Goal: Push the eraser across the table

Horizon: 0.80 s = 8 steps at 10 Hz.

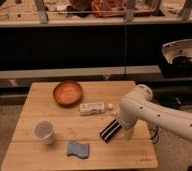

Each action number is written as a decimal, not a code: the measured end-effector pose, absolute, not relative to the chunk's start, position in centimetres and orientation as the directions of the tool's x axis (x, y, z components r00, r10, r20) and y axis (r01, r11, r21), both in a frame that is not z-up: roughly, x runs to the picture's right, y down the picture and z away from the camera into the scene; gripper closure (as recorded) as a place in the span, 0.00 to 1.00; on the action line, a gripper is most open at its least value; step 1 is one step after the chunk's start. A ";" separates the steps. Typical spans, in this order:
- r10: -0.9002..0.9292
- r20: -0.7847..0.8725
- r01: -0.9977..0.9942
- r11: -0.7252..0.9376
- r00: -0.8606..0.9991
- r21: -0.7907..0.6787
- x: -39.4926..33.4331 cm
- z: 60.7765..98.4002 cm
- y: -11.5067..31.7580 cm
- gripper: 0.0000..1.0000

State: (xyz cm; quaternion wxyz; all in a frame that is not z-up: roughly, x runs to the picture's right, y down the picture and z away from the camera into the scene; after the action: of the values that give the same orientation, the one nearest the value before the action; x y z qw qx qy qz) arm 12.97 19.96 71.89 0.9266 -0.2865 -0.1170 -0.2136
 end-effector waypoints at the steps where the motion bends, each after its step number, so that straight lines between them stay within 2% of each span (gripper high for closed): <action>1: -0.331 0.343 0.467 0.743 0.879 -0.480 12.9 71.9 20.0 0.20; 8: -0.352 0.384 0.509 0.721 0.854 -0.471 12.1 71.8 20.6 0.20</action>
State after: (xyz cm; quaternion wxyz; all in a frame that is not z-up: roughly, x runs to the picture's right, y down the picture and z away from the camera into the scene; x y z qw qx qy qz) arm 12.10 20.60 71.76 0.9177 -0.2909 -0.1349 -0.2344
